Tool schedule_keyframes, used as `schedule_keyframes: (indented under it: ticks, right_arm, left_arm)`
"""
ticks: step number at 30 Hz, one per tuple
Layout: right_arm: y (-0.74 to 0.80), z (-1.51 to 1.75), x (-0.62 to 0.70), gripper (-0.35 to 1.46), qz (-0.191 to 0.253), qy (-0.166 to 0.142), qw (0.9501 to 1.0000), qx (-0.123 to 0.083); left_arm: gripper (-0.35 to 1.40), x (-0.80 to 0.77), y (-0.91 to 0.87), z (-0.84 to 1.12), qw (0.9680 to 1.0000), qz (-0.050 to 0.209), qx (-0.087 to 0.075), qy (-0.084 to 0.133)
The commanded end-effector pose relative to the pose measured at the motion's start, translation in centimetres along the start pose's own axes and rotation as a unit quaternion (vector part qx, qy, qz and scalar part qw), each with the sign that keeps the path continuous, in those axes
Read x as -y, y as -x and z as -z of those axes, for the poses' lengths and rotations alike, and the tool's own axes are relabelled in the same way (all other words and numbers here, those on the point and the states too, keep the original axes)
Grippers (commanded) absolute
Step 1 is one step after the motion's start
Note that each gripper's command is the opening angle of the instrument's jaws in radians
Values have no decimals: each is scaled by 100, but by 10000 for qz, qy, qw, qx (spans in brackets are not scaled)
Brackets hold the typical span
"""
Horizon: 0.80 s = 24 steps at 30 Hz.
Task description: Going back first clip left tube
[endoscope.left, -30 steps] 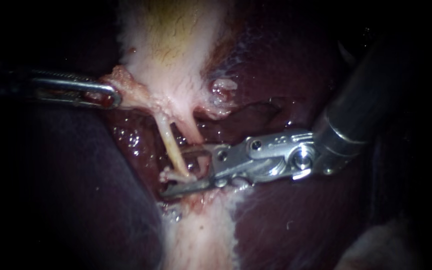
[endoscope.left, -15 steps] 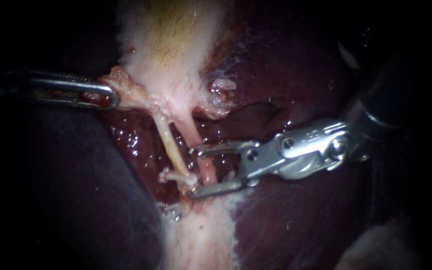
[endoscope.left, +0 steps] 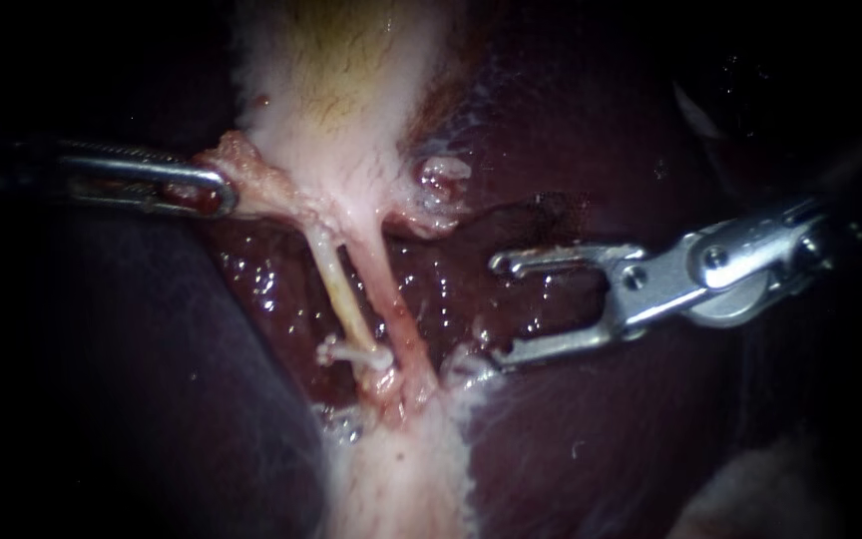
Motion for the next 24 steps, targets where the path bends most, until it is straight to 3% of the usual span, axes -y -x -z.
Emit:
schedule_keyframes:
  ticks: [1,17,24]
  right_arm:
    - [-1,2,-1,50,6,12,10000,2]
    - [1,11,3,50,43,-10,10000,-2]
    - [1,12,3,50,44,-12,10000,-3]
  left_arm:
    - [-35,0,0,0,10000,0,1,-1]
    - [-35,7,1,-4,10000,-5,5,9]
    - [-35,15,10,-15,10000,-35,-17,-12]
